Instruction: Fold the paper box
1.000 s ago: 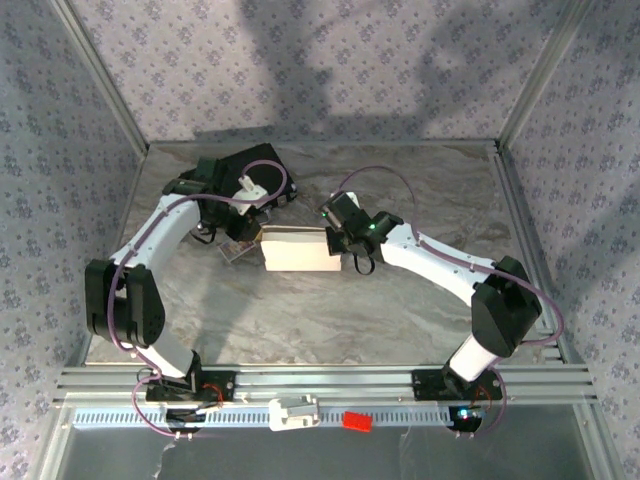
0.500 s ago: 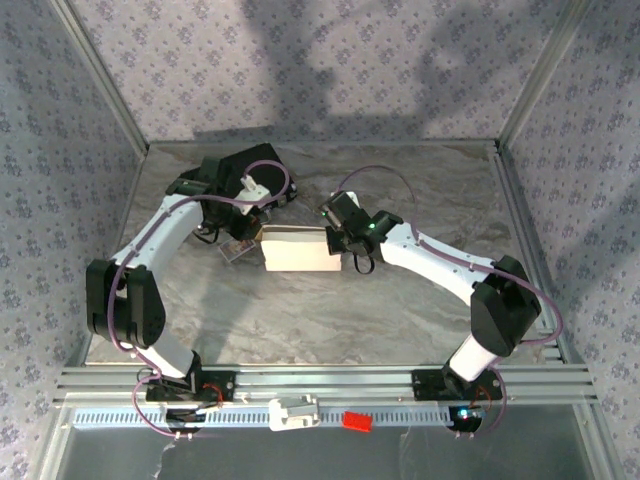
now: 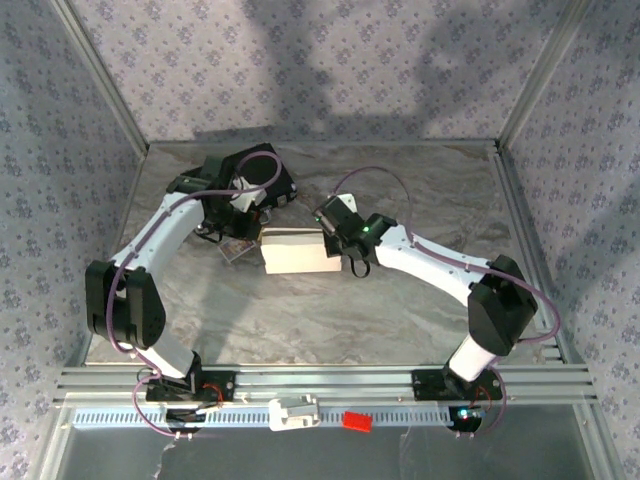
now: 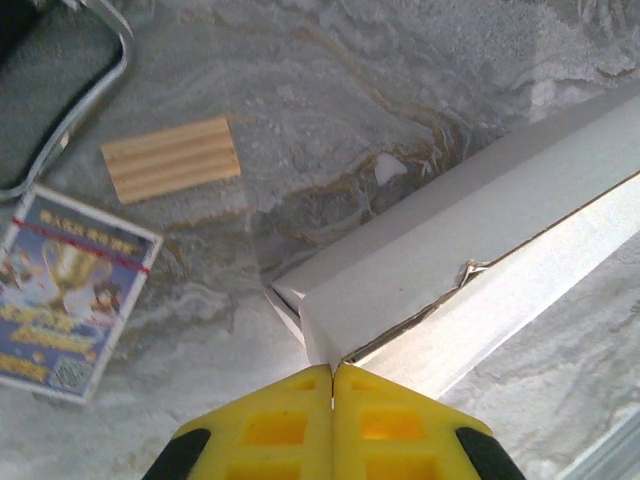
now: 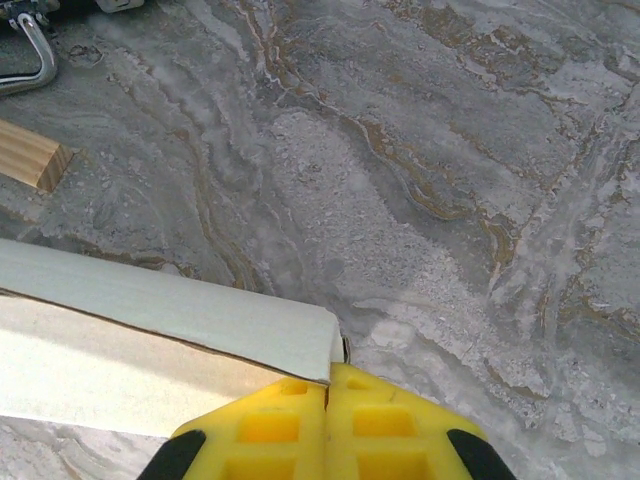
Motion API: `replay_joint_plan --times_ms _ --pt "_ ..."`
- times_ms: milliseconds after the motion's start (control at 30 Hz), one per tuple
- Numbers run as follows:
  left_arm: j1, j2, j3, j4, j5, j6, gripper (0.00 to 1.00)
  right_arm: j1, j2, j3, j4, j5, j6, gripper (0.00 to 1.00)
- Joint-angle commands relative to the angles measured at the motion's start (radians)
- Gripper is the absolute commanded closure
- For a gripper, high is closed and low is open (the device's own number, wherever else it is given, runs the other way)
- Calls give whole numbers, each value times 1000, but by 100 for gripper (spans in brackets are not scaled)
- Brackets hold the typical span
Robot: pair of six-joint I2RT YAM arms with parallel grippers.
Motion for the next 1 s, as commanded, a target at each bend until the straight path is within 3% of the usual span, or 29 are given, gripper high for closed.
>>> replay_joint_plan --times_ms 0,500,967 --pt "-8 -2 65 -112 39 -77 100 15 69 -32 -160 -21 29 100" --pt "-12 50 138 -206 136 -305 100 49 96 -13 -192 16 62 100" --pt "-31 63 166 -268 147 -355 100 57 114 11 -218 27 75 100"
